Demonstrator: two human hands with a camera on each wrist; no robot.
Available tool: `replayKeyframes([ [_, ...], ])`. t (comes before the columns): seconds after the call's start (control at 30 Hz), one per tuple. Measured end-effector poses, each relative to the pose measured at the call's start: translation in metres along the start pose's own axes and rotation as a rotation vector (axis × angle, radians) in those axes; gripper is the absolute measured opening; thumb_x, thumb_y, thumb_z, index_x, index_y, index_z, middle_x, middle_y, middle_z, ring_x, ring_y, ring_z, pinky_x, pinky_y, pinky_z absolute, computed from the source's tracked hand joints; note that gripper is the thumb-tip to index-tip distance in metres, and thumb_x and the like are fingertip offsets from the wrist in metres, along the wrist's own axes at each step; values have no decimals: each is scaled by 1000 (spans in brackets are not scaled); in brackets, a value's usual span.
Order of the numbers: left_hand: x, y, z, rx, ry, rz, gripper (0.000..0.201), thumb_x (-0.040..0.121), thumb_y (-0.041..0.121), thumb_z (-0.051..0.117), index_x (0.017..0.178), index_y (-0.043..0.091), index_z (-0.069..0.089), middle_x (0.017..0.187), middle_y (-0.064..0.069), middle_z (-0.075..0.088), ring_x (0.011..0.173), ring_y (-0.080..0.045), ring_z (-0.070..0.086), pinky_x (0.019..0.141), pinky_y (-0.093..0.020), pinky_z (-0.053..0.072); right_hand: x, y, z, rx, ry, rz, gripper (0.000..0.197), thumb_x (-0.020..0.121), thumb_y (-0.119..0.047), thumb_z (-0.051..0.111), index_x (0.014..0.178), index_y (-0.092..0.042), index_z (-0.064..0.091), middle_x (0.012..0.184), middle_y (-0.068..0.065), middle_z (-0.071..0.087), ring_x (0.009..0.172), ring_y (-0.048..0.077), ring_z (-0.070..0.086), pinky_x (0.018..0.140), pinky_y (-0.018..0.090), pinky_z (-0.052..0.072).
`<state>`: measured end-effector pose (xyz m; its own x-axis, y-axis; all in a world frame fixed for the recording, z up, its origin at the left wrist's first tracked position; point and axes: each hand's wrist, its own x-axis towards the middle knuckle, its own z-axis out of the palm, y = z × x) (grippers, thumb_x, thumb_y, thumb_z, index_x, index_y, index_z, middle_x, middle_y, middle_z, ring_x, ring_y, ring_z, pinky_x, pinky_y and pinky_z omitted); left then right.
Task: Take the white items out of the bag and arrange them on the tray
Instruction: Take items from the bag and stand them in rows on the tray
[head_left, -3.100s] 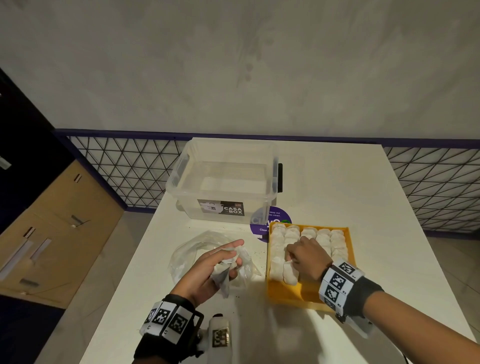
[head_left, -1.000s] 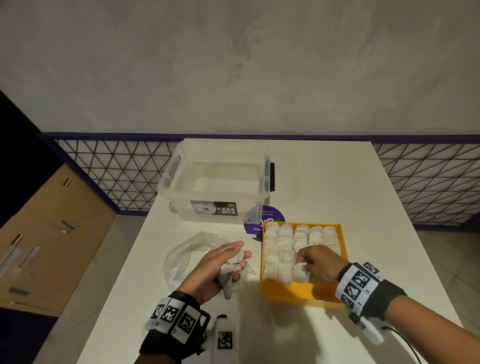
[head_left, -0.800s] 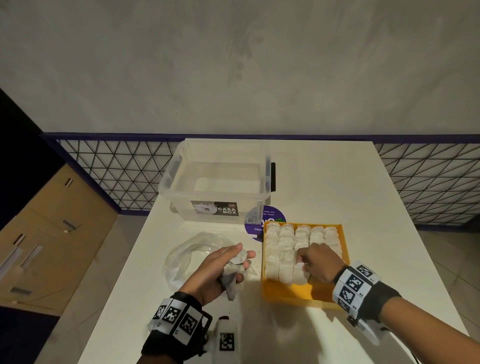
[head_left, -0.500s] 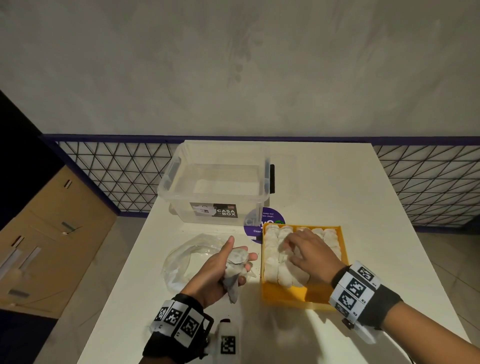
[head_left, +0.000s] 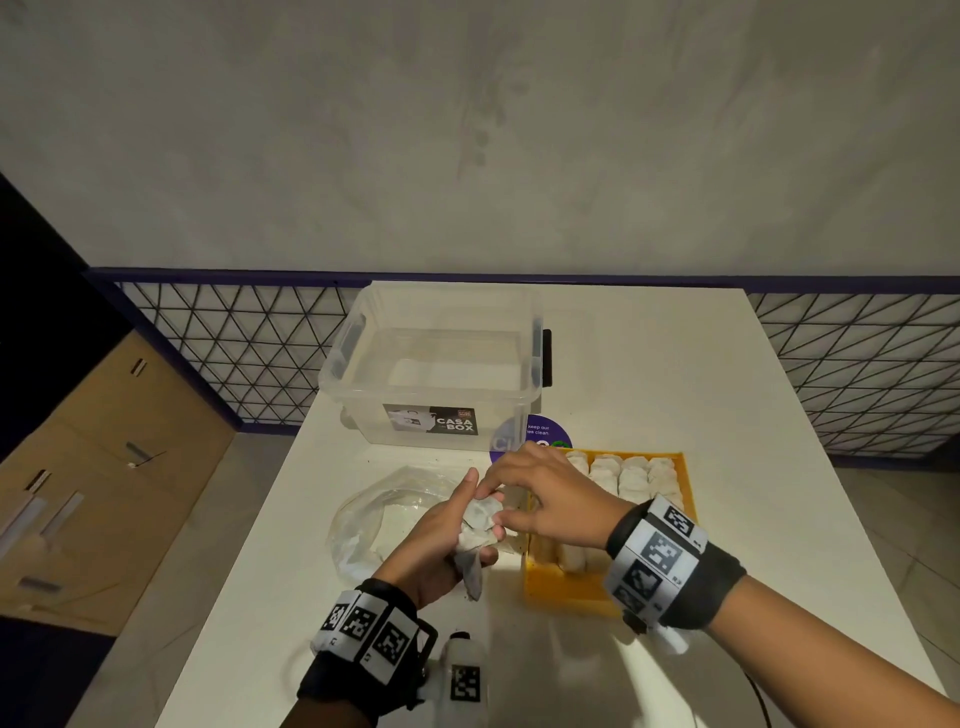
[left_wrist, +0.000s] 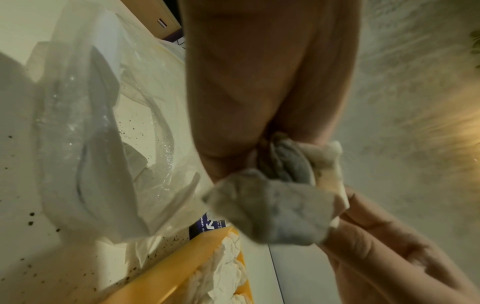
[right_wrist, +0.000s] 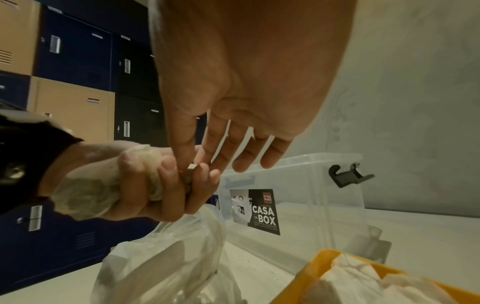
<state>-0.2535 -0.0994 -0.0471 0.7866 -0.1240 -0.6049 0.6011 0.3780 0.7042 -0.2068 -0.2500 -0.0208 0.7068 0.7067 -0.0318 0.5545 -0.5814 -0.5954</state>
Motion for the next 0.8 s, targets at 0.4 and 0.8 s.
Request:
replayKeyframes([
  [0.4,5,5,-3,-4,-31,-34,55,85,57,45,96,5,60,62,-6,49,47,-14,40,40,-19,37,8,1,-10,31,-48,-3,26,87,-29,61,113,-25,65,115,-8,63,105,18,42,93,29,27],
  [0.8,7,4,-1,-16,-3,-61,63,92,63,30,78,6,54,64,-10,57,49,-14,46,33,-17,31,8,0,-10,256,71,115,23,92,-24,54,107,-16,69,96,-5,63,93,10,46,84,25,37],
])
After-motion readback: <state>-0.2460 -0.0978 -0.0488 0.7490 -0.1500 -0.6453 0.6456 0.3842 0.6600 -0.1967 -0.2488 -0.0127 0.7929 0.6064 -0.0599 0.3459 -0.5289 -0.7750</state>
